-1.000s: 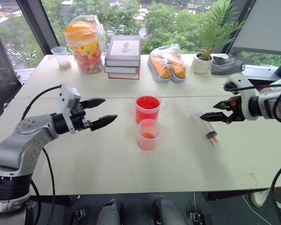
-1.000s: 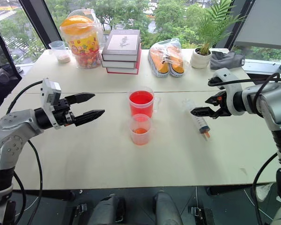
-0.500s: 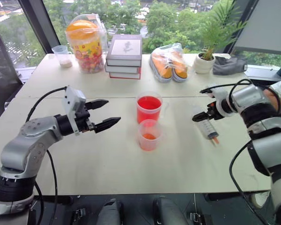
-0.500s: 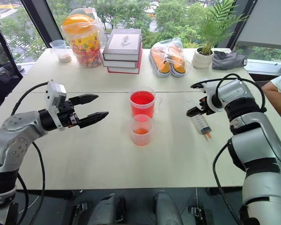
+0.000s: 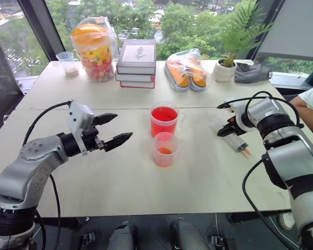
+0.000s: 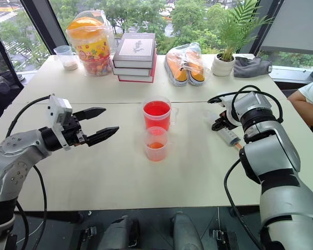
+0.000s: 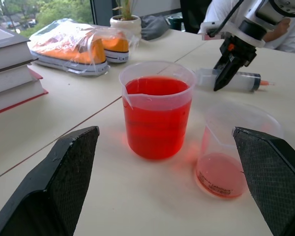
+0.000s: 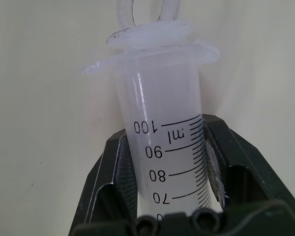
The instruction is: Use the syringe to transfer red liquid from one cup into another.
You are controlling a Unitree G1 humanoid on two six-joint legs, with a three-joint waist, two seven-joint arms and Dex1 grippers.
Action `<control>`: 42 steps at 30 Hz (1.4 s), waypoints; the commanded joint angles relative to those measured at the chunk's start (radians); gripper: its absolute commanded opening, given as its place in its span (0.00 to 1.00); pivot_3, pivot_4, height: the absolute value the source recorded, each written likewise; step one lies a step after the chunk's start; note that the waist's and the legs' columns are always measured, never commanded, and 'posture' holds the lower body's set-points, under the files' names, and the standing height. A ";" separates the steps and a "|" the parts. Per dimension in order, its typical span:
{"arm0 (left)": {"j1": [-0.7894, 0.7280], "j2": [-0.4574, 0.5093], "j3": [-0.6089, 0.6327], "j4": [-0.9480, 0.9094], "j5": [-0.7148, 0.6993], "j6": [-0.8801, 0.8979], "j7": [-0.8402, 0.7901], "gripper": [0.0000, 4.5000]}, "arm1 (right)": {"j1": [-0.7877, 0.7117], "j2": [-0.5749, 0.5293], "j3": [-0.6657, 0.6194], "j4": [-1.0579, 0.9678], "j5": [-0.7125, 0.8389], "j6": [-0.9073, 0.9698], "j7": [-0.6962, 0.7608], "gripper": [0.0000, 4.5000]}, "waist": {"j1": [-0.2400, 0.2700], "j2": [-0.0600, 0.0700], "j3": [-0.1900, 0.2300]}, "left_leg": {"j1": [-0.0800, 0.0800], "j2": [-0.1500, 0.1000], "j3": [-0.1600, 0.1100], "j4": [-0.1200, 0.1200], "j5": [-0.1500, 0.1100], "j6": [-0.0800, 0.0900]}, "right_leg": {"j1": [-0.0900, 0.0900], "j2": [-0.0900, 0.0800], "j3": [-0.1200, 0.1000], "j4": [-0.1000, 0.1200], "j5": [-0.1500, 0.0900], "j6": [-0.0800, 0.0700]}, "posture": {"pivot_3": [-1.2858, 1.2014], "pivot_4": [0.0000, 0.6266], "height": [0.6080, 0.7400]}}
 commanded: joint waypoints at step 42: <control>-0.601 -0.149 -0.205 0.458 0.165 -0.124 -0.171 1.00 | 0.480 0.468 -0.503 -0.951 0.499 -0.515 -0.313 0.34 | 0.002 0.002 0.001 | -0.001 0.000 -0.002 -0.001 0.000 0.000 | 0.000 0.001 -0.002 0.001 0.000 0.000 | 0.52 0.24 1.00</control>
